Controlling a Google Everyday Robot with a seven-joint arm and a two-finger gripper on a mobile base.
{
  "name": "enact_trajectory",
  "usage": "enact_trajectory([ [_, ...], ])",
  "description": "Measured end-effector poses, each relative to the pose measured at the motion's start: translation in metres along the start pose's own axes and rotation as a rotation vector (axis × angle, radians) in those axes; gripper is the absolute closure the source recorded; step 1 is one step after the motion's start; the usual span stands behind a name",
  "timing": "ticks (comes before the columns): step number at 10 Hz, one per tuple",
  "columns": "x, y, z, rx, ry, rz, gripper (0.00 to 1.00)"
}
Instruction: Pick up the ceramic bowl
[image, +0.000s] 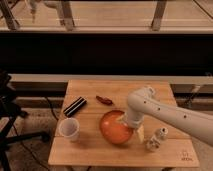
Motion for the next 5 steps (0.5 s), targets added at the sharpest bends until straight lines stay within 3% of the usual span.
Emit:
enact_trajectory([
  [2,0.001,-0.001,0.016,-0.005,-0.009,0.004,0.00],
  [5,0.002,0.001,0.019,-0.009,-0.012,0.010,0.00],
])
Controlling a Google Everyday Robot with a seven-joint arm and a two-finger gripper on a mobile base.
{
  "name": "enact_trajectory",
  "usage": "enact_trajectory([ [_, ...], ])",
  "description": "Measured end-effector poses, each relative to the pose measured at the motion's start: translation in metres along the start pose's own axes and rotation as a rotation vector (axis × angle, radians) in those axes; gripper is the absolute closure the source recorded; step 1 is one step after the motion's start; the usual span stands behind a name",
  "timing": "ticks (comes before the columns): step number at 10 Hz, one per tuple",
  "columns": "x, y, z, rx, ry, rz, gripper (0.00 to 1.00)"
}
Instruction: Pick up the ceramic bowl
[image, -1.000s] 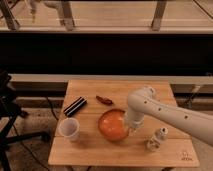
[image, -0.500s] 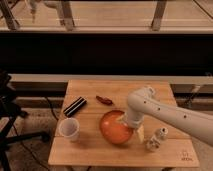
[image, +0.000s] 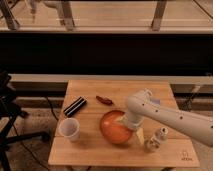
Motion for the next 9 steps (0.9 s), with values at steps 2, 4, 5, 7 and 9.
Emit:
enact_trajectory([
  [2,0.001,0.002,0.006,-0.013,-0.006,0.010,0.00],
  [4,0.001,0.002,0.013,-0.023,-0.010,0.012,0.00],
  [5,0.002,0.003,0.013,-0.026,-0.011,0.016,0.00],
  [7,0.003,0.006,0.016,-0.039,-0.016,0.025,0.00],
  [9,0.003,0.006,0.019,-0.047,-0.018,0.026,0.00],
])
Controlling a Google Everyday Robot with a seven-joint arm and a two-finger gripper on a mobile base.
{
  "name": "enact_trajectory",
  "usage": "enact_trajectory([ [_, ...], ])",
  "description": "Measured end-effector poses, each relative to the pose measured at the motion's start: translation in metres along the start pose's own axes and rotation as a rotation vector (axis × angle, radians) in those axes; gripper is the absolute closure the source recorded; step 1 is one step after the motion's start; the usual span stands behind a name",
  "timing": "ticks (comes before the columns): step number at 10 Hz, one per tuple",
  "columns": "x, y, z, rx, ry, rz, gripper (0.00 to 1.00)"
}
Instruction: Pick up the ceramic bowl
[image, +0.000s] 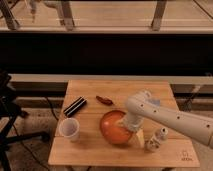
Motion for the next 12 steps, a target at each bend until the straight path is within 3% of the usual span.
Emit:
enact_trajectory([
  [12,0.0030,0.0097,0.0077,-0.043,-0.013,0.025,0.00],
])
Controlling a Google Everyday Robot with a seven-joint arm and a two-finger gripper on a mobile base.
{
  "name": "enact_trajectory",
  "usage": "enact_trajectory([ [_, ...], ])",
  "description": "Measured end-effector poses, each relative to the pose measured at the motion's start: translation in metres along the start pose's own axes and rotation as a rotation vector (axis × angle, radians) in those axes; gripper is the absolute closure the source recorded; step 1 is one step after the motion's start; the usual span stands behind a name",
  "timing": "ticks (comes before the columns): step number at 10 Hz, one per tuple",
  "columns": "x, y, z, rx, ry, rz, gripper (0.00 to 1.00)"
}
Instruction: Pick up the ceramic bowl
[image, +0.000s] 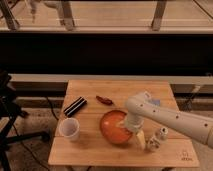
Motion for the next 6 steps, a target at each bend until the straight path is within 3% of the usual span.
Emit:
enact_trajectory([
  [6,0.0007,0.0039,0.0030,-0.011,-0.002,0.007,0.00],
])
